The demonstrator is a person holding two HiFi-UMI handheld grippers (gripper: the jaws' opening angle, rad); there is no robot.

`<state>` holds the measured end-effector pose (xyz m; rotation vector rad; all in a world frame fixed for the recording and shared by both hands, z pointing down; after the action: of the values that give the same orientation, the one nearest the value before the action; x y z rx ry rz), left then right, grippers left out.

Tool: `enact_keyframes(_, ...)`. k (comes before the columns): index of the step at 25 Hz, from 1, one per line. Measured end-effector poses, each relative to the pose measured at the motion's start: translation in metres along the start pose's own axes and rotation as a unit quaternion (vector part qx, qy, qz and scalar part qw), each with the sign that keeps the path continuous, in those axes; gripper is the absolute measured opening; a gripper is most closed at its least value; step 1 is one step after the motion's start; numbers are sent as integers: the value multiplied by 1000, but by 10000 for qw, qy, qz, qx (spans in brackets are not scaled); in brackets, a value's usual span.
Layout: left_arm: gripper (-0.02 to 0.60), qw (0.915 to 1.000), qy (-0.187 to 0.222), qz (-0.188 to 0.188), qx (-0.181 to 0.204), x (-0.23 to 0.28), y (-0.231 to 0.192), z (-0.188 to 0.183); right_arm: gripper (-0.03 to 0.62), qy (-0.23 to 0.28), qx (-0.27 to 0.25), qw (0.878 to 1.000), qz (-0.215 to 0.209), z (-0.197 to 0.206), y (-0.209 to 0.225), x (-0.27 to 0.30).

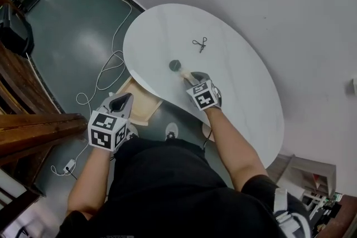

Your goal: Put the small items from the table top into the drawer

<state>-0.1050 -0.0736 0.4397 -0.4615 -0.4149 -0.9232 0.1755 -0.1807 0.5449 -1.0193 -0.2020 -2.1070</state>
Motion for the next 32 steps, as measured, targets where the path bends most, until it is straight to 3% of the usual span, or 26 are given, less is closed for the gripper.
enact_keyframes(8, 15, 9994, 107, -298, -165, -25, -9, 8, 176, -424, -212, 9988, -91, 2, 6, 24)
enact_keyframes(16, 15, 9983, 123, -462, -330, -42, -11, 19, 176, -629, -184, 9977, -172, 5, 5, 37)
enact_keyframes(20, 15, 9983, 90, -453, -366, -45, -12, 23, 147, -693, -107, 9974, -187, 7, 5, 35)
enact_keyframes(32, 15, 9996, 69, -226, -135, -39, -14, 13, 138, -288, 24, 9996, -58, -8, 1, 5)
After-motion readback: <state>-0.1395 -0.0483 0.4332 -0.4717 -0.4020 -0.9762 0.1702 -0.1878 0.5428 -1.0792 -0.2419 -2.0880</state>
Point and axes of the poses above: the fingertips, and each gripper's own axes: x forward along the fingers, y to its right, z out of its underside, the point moved 8 cm from there along -x, backward along the fingers, and after that the axes turned 4 degrees about y, right-handed, at the moved point
